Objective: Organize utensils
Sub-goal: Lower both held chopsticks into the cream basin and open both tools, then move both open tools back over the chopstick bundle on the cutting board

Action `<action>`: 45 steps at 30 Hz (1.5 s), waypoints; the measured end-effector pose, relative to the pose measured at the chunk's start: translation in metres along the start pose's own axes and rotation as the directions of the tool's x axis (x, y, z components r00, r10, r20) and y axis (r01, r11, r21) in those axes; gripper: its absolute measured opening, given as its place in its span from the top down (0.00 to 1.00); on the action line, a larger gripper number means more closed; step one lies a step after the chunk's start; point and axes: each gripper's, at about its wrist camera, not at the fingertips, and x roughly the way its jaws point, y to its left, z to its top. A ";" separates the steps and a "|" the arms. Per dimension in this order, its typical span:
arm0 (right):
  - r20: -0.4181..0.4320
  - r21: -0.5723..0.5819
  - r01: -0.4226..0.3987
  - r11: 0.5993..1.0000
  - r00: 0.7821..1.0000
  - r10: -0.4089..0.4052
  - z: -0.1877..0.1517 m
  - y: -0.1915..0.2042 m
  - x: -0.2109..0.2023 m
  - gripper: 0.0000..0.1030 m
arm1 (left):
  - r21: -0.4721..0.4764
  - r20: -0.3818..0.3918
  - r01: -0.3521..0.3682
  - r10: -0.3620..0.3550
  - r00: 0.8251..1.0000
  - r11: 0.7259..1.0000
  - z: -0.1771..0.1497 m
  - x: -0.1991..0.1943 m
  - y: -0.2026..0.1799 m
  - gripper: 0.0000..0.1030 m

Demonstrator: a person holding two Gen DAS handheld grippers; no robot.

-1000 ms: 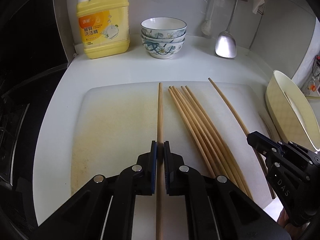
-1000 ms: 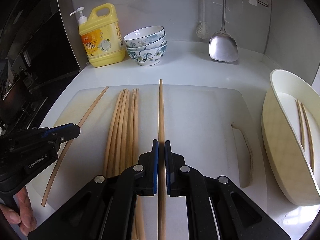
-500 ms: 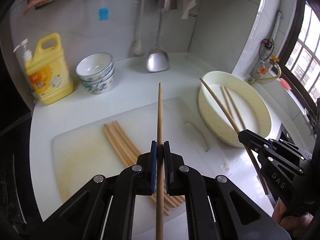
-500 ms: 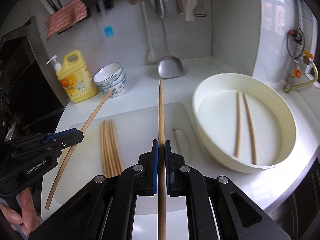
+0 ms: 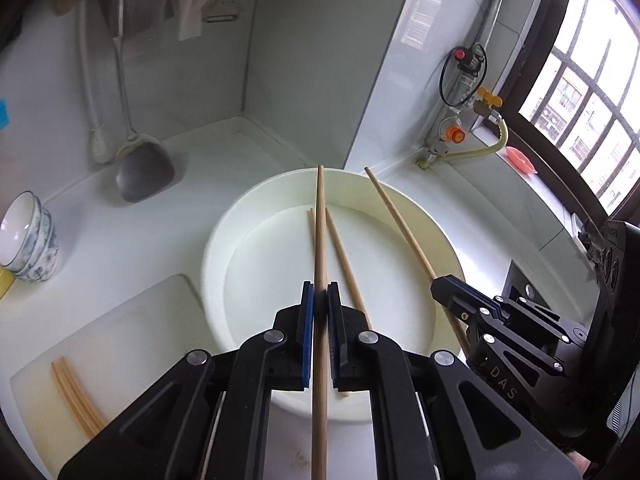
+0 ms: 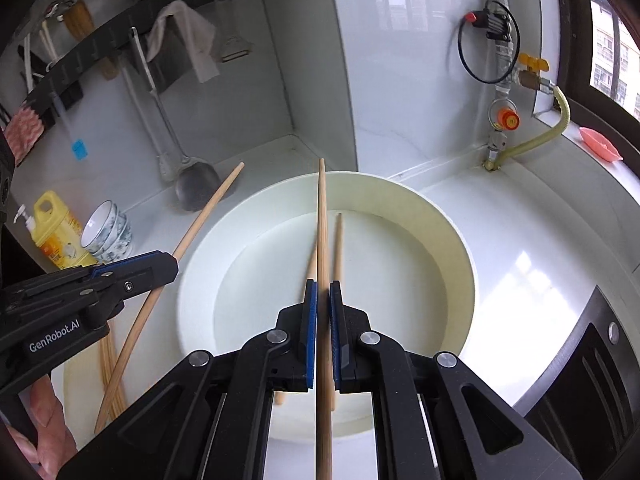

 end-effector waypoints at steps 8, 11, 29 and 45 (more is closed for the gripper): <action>-0.076 0.037 -0.026 0.999 0.997 0.029 0.014 -0.032 0.047 0.94 | -0.016 -0.108 -0.033 0.031 0.994 0.999 0.013 0.075 -0.007 0.93; -0.098 0.046 -0.036 0.998 0.994 0.040 0.016 -0.036 0.059 0.94 | -0.019 -0.130 -0.055 0.052 0.990 0.998 0.015 0.090 -0.005 0.93; -0.200 0.064 -0.044 0.997 0.978 0.057 0.014 -0.040 0.096 0.94 | -0.037 -0.214 -0.116 0.106 0.971 0.993 0.019 0.133 0.000 0.93; -0.137 0.064 -0.007 0.998 0.990 0.016 0.019 -0.045 0.070 0.93 | -0.057 -0.180 -0.172 0.159 0.971 0.983 0.020 0.107 0.015 0.42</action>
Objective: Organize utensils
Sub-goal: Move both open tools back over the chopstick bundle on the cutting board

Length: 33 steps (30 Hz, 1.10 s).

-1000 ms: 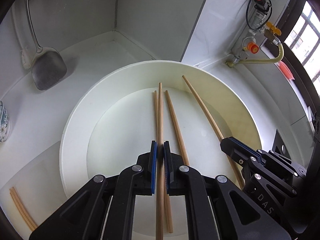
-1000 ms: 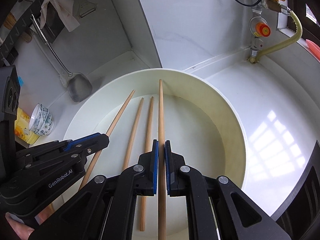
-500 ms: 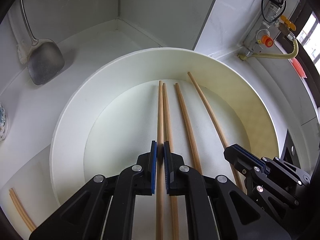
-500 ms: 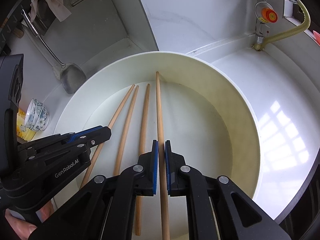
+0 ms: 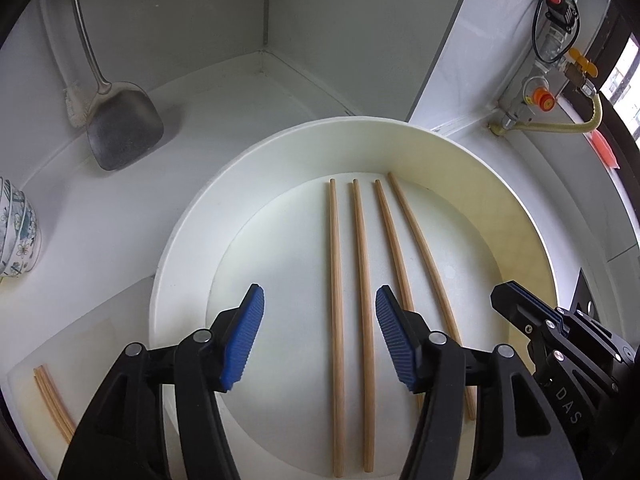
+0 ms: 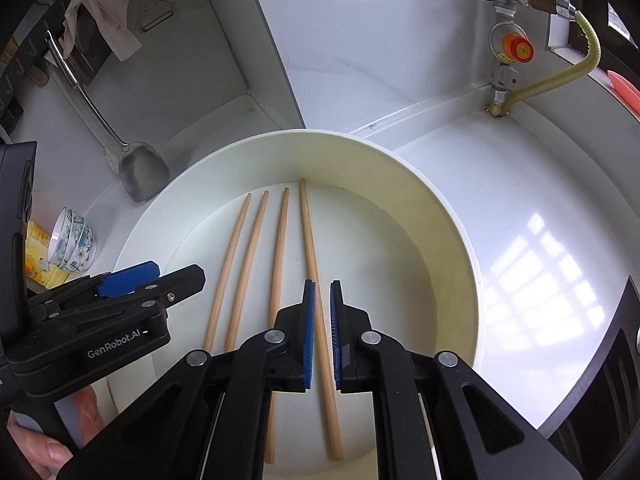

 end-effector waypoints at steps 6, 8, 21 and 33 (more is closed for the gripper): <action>0.043 -0.006 0.004 1.000 0.999 -0.003 -0.005 0.006 -0.020 0.79 | -0.009 0.034 -0.009 0.009 0.999 1.000 -0.007 -0.023 0.009 0.34; 0.059 -0.015 -0.001 1.000 0.998 0.002 -0.008 0.014 -0.028 0.77 | -0.011 0.051 -0.017 0.018 0.999 1.000 -0.011 -0.035 0.015 0.29; 0.071 -0.134 -0.053 0.990 0.996 0.062 -0.062 0.101 -0.065 0.53 | -0.118 0.127 -0.083 0.097 0.987 0.990 -0.087 -0.128 0.114 0.16; 0.007 -0.237 -0.107 0.966 0.994 0.112 -0.136 0.206 -0.077 0.45 | -0.256 0.103 -0.143 0.174 0.979 0.956 -0.194 -0.175 0.218 0.12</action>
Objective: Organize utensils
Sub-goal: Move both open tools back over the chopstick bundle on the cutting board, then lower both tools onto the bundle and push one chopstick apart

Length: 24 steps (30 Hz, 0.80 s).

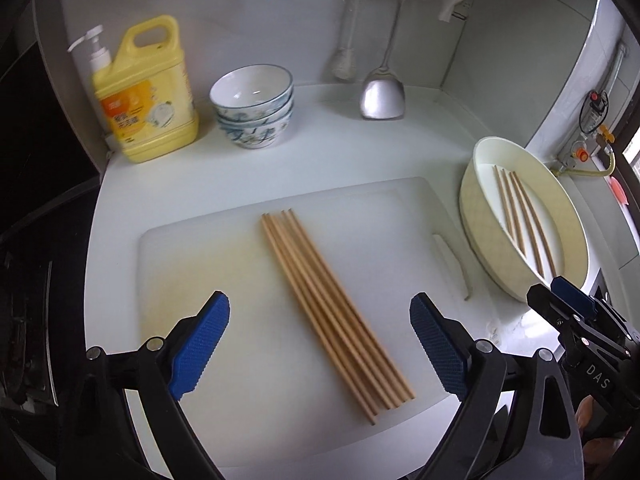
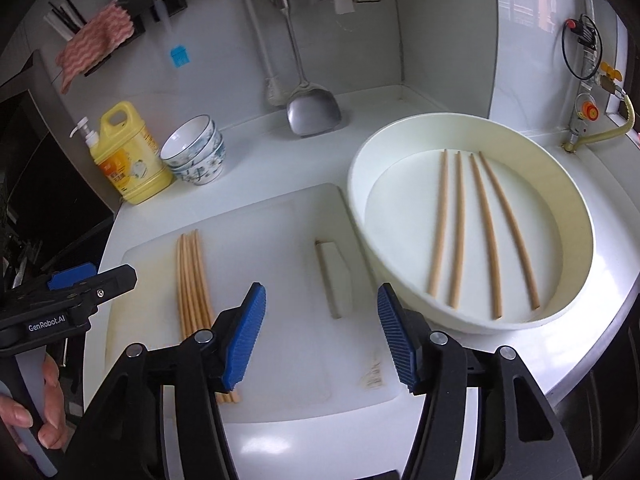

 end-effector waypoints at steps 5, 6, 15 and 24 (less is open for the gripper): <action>0.010 -0.051 -0.004 0.999 1.000 0.005 -0.015 0.034 0.005 0.45 | -0.045 0.025 -0.021 0.022 0.999 0.999 -0.023 -0.003 0.035 0.12; 0.010 -0.062 -0.010 0.998 1.000 0.010 -0.017 0.038 0.007 0.45 | -0.056 0.029 -0.027 0.029 0.999 0.998 -0.027 -0.003 0.041 0.12; -0.044 -0.139 -0.077 0.987 0.996 0.071 -0.021 0.056 0.040 0.43 | -0.187 0.034 -0.080 0.088 0.996 0.979 -0.052 0.005 0.067 0.12; -0.064 -0.204 -0.171 0.964 0.985 0.161 -0.021 0.052 0.077 0.43 | -0.316 0.048 -0.158 0.182 0.982 0.936 -0.070 0.013 0.067 0.12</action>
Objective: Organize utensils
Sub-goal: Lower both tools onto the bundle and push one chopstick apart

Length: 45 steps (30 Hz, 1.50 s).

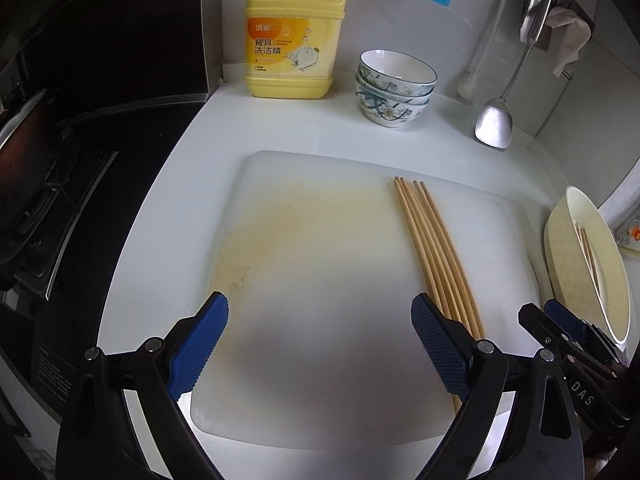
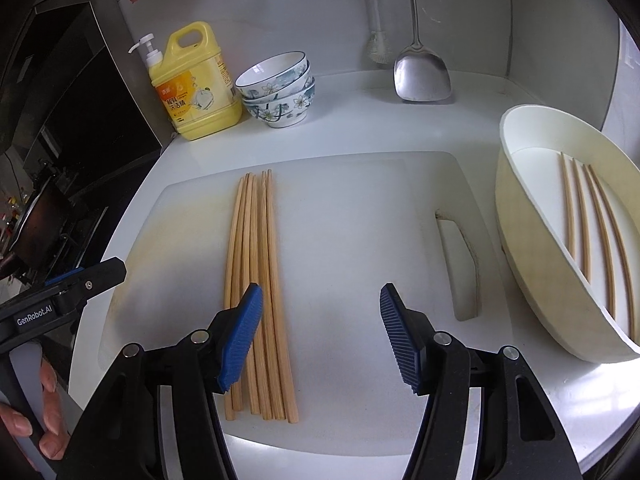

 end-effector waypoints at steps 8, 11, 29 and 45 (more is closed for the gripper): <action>0.022 -0.029 0.003 1.000 1.000 -0.003 -0.002 -0.003 0.014 0.43 | -0.014 0.041 0.021 -0.021 0.999 1.000 -0.003 0.004 -0.008 0.12; 0.031 -0.029 -0.009 1.000 0.999 0.010 -0.003 -0.002 0.019 0.43 | -0.007 0.048 0.035 -0.035 0.998 0.999 -0.005 0.011 -0.009 0.12; 0.012 -0.091 0.046 0.995 0.999 -0.045 -0.006 0.011 0.039 0.43 | -0.027 0.047 0.042 -0.041 0.998 0.999 -0.011 0.026 -0.005 0.12; 0.016 -0.193 0.090 0.977 0.996 -0.089 -0.010 0.020 0.041 0.43 | -0.028 0.041 0.064 -0.063 0.997 0.998 -0.014 0.027 -0.014 0.12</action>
